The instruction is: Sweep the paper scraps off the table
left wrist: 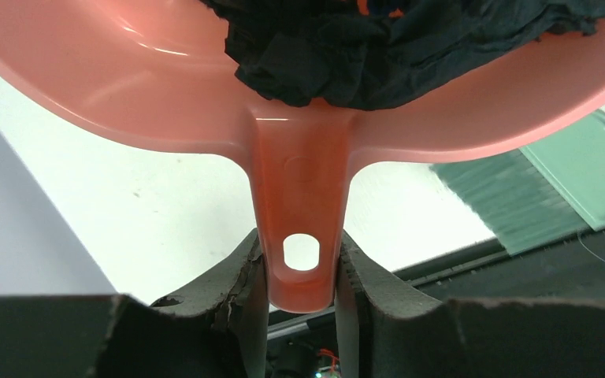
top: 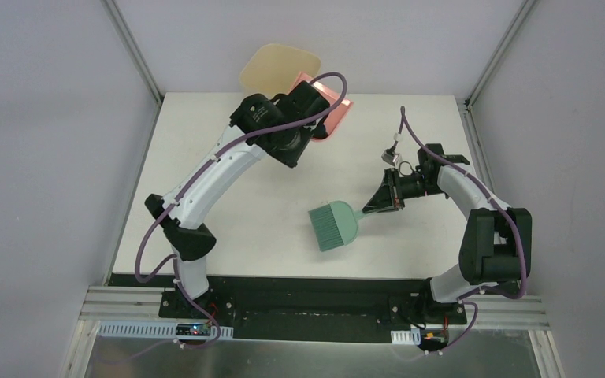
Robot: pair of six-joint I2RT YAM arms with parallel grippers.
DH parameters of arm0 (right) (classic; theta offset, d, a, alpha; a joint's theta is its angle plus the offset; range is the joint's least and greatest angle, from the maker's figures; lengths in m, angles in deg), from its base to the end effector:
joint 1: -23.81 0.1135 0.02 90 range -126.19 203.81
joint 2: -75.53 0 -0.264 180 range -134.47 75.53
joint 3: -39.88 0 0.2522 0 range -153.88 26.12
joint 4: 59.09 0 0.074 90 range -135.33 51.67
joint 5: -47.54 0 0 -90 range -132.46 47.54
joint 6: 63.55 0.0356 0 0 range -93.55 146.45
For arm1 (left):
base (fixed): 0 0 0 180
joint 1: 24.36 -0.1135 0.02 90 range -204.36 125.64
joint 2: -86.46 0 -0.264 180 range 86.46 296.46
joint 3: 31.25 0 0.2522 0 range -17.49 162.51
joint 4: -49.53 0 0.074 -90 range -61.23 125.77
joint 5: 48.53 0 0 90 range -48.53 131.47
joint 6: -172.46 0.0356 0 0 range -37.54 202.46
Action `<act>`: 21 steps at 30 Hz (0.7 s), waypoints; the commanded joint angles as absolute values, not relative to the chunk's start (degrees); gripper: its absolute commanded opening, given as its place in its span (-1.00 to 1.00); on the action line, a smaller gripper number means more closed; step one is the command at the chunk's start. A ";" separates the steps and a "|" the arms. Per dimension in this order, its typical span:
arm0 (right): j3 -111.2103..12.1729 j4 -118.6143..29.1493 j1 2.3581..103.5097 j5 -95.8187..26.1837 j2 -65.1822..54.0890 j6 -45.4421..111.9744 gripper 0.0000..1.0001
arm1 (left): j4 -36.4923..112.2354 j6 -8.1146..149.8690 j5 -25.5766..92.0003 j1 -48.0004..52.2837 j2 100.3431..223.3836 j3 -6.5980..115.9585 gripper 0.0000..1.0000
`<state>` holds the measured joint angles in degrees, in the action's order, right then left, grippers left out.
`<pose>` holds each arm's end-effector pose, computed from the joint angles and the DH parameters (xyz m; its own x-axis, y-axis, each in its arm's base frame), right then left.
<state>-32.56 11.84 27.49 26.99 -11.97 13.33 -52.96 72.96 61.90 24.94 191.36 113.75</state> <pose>0.2554 0.0498 0.2254 -0.9496 -0.1409 -0.2801 -0.3116 0.3225 0.8938 0.2250 -0.2425 0.4359 -0.6698 0.5415 -0.5081 0.5013 0.8345 0.2286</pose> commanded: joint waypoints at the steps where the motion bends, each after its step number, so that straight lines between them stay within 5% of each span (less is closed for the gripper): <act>1: -35.47 14.26 27.22 28.80 -11.14 8.95 -1.00 | -56.09 74.41 70.81 22.80 194.58 121.12 -0.83; 21: -32.46 5.13 27.32 26.58 -2.77 18.23 -1.00 | -33.00 85.59 88.76 11.60 198.19 122.17 -0.92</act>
<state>-33.06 11.25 27.42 26.49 -8.52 14.66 -39.65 79.58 82.16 12.44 196.45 119.54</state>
